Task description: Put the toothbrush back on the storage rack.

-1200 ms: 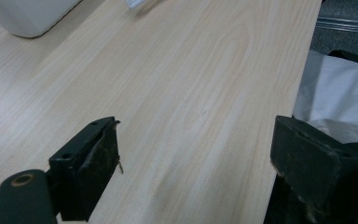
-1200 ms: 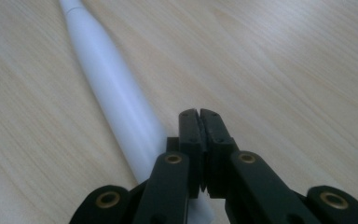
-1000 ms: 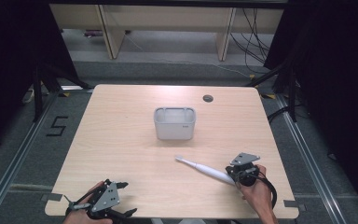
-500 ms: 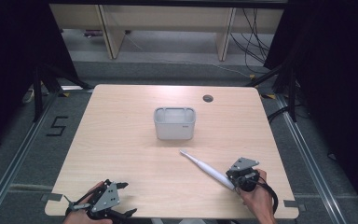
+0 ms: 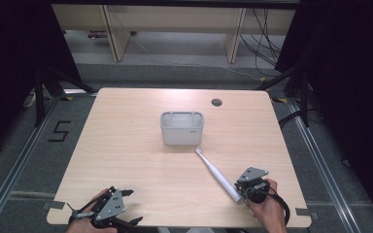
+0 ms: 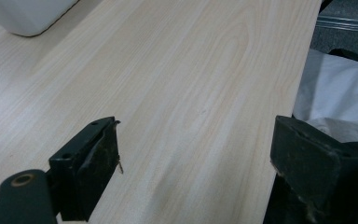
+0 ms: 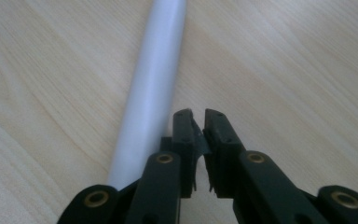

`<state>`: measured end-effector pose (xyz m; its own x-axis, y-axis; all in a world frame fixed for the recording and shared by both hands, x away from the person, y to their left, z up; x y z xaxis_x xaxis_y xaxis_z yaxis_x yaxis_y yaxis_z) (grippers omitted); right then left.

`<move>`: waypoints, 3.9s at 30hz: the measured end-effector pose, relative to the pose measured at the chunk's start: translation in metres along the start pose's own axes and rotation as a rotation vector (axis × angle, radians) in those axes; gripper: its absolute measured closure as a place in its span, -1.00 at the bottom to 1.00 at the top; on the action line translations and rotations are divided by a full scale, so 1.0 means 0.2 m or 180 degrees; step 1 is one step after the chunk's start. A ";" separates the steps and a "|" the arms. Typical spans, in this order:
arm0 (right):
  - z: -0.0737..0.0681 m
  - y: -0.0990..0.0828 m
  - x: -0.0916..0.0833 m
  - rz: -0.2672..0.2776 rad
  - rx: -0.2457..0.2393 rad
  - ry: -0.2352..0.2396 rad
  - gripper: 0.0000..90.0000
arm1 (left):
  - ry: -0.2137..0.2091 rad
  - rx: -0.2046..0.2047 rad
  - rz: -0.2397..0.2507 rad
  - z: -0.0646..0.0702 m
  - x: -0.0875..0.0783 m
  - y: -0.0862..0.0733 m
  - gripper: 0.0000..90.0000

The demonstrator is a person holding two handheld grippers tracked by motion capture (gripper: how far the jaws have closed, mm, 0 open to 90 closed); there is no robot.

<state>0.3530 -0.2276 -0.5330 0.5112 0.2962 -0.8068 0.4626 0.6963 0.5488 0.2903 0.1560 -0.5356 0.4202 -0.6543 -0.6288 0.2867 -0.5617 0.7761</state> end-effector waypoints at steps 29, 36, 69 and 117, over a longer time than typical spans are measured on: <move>0.00 0.26 0.04 -0.0643 0.0131 0.0601 -0.08 | 0.0005 -0.0016 -0.0028 -0.01 0.01 -0.01 -0.67; 0.00 0.30 0.11 -0.0765 -0.0004 0.0633 -0.06 | 0.0016 -0.0019 -0.0007 -0.01 0.01 -0.01 -0.67; 0.01 0.38 0.26 -0.1354 -0.0020 0.0785 0.28 | -0.0030 0.0030 -0.0062 -0.01 0.00 -0.01 -0.67; 0.00 0.40 0.27 -0.1761 -0.0467 0.0826 0.48 | 0.0016 -0.0039 0.0066 -0.01 0.01 0.00 -0.67</move>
<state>0.4181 -0.1569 -0.5333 0.0235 0.0026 -0.9997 0.4948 0.8689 0.0139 0.2926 0.1553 -0.5371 0.4305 -0.6632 -0.6122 0.2883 -0.5417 0.7896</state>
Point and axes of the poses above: each handheld gripper's, and its own axes: x roughly forward along the jaws, y roughly out of its top, z roughly to its right, the point moved 6 cm from there along x, roughly forward along the jaws, and after that the axes turned 7 degrees about -x, right-handed, at the moved point
